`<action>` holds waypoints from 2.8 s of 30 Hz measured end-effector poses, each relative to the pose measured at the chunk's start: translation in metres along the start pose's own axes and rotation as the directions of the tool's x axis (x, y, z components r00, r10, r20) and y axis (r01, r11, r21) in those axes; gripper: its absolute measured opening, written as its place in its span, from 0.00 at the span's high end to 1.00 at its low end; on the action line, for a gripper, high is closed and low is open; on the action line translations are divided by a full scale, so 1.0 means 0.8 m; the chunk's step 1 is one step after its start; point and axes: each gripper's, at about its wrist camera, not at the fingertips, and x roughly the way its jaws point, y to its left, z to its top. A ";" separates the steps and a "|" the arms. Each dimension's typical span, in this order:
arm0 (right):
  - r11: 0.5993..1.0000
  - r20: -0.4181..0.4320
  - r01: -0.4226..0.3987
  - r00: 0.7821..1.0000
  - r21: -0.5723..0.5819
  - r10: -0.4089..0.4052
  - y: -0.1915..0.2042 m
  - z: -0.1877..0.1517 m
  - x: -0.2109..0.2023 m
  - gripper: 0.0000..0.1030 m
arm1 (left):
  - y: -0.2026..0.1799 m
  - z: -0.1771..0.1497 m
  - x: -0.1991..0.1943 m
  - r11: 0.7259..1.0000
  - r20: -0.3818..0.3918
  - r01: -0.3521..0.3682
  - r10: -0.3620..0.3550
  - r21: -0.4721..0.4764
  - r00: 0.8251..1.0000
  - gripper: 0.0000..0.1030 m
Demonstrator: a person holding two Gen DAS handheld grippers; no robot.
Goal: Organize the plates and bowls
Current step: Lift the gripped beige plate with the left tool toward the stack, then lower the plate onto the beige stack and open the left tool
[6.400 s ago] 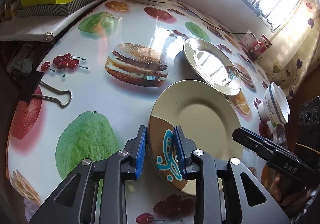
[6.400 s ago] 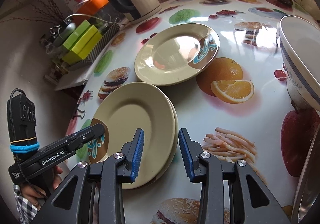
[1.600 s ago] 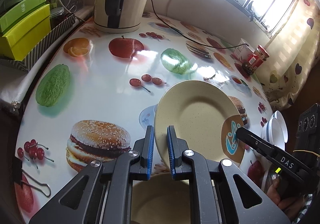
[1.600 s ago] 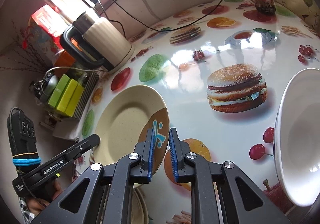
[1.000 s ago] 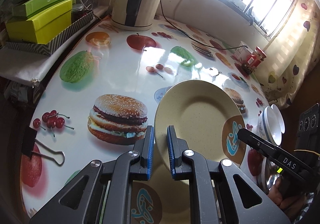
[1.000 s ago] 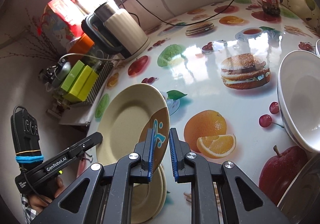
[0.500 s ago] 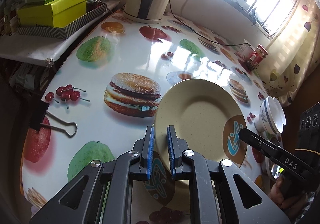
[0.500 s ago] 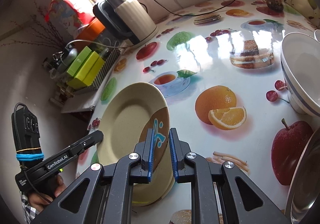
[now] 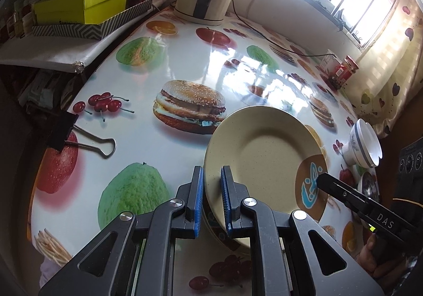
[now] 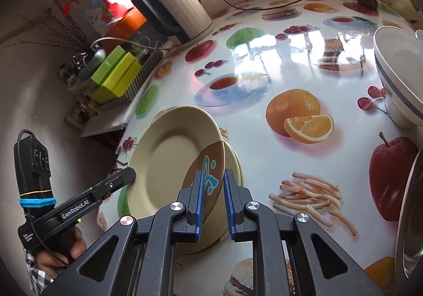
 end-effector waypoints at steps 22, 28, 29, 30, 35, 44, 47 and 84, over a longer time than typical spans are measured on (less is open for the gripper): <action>1.000 -0.022 0.017 1.000 -0.001 -0.017 -0.003 -0.016 0.001 0.85 | 0.000 -0.015 0.002 1.000 -0.013 -0.005 0.005 0.007 1.000 0.87; 1.000 -0.023 0.020 1.000 -0.002 -0.020 -0.003 -0.016 0.002 0.85 | 0.000 -0.015 0.002 1.000 -0.013 -0.005 0.005 0.005 1.000 0.87; 1.000 -0.023 0.020 1.000 -0.003 -0.020 -0.003 -0.016 0.003 0.85 | 0.000 -0.015 0.002 1.000 -0.012 -0.004 0.004 0.005 1.000 0.87; 1.000 -0.023 0.019 1.000 -0.002 -0.020 -0.003 -0.016 0.003 0.85 | 0.000 -0.015 0.002 1.000 -0.013 -0.003 0.003 0.004 1.000 0.87; 1.000 -0.023 0.020 1.000 -0.003 -0.020 -0.003 -0.016 0.002 0.85 | 0.000 -0.016 0.002 1.000 -0.012 -0.004 0.004 0.006 1.000 0.87; 1.000 -0.021 0.025 0.999 -0.007 -0.025 -0.002 -0.016 0.002 0.83 | 0.000 -0.017 0.004 1.000 -0.011 -0.006 0.006 0.007 1.000 0.87; 0.999 -0.020 0.038 0.999 -0.024 -0.039 0.000 -0.015 0.003 0.83 | -0.001 -0.017 0.004 1.000 -0.011 -0.006 0.006 0.007 1.000 0.86; 0.998 -0.075 -0.031 0.997 0.049 0.035 -0.021 -0.008 0.032 0.62 | 0.010 -0.012 0.024 0.994 -0.059 0.089 -0.093 -0.058 0.994 0.67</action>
